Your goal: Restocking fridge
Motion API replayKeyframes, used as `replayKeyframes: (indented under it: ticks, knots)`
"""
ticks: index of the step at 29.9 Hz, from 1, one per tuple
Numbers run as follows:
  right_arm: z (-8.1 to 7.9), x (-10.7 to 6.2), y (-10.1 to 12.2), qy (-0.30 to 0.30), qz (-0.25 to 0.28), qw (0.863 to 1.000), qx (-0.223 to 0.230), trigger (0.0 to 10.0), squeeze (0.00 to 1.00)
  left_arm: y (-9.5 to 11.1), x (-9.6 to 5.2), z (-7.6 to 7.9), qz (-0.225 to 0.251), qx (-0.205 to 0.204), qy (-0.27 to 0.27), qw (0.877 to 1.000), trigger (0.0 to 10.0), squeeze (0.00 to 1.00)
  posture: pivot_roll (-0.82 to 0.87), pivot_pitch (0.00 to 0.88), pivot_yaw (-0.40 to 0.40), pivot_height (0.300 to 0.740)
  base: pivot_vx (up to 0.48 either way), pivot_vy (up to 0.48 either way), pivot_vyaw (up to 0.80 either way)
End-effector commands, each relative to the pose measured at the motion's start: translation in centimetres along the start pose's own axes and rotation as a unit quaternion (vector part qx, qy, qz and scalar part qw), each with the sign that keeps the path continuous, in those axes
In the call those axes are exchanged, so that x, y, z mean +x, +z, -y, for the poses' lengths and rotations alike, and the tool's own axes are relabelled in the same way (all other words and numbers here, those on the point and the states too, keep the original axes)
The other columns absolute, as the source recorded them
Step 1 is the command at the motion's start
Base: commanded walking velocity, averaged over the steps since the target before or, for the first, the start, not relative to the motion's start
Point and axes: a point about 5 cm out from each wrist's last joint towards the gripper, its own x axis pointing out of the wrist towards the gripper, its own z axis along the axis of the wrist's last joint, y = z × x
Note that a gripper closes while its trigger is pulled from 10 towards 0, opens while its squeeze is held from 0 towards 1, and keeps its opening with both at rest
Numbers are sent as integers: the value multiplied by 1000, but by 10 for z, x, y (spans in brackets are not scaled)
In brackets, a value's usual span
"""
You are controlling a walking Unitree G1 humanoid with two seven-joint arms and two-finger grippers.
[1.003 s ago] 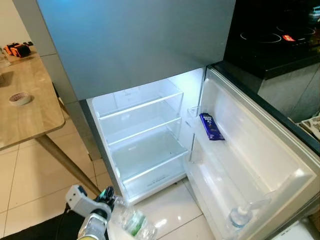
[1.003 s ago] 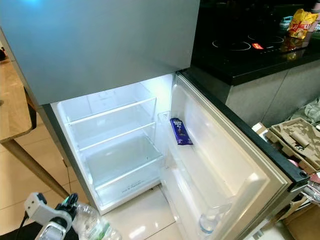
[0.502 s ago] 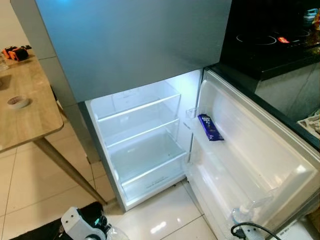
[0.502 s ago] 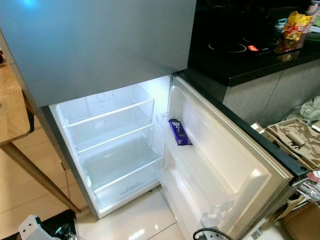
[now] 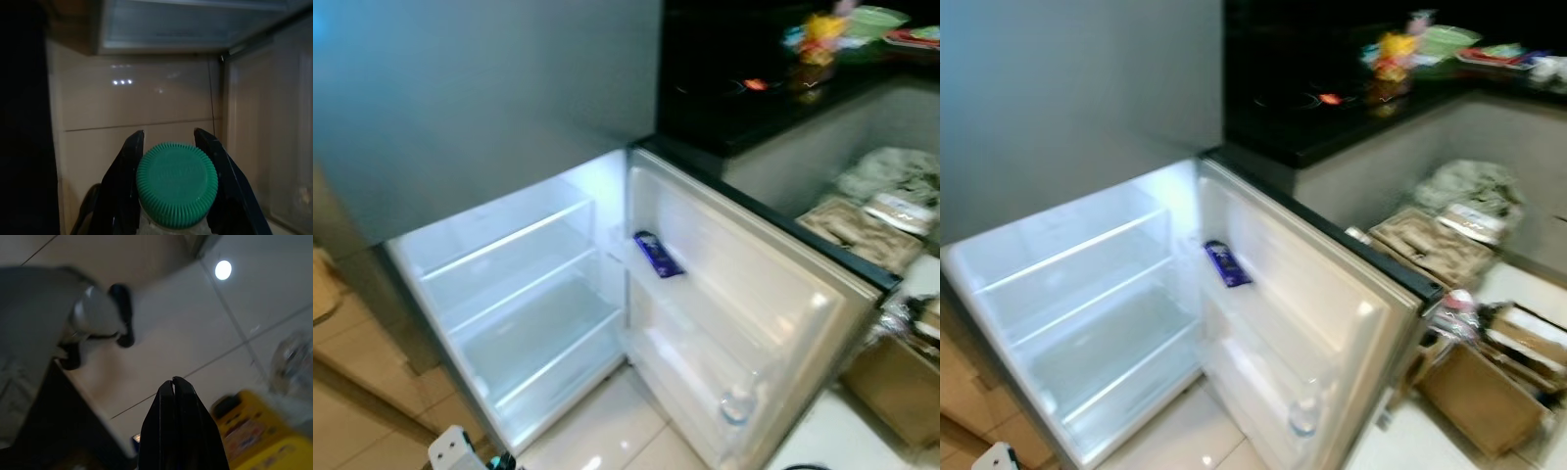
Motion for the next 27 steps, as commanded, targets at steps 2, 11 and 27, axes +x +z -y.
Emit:
replayKeyframes:
  ticks: [2, 11, 27]
  knots:
    - [1, 0, 6, -2, 1, 1000, -13, 10000, 0, -11, -3, -5, -29, 15, 10, 999, 10000, 0, -134, 0, 27, 740, 0, 0, -763]
    - [1, 0, 9, 1, 3, 1000, -15, 10000, 0, -9, -1, 2, -23, 23, 3, 999, 10000, 0, -135, 0, 27, 740, 0, 0, -763]
    - [-1, 1, 11, 8, 22, 1000, 4, 10000, 0, -8, 0, 6, -32, 33, -13, 999, 10000, 0, -134, 0, 33, 740, 0, -47, -616]
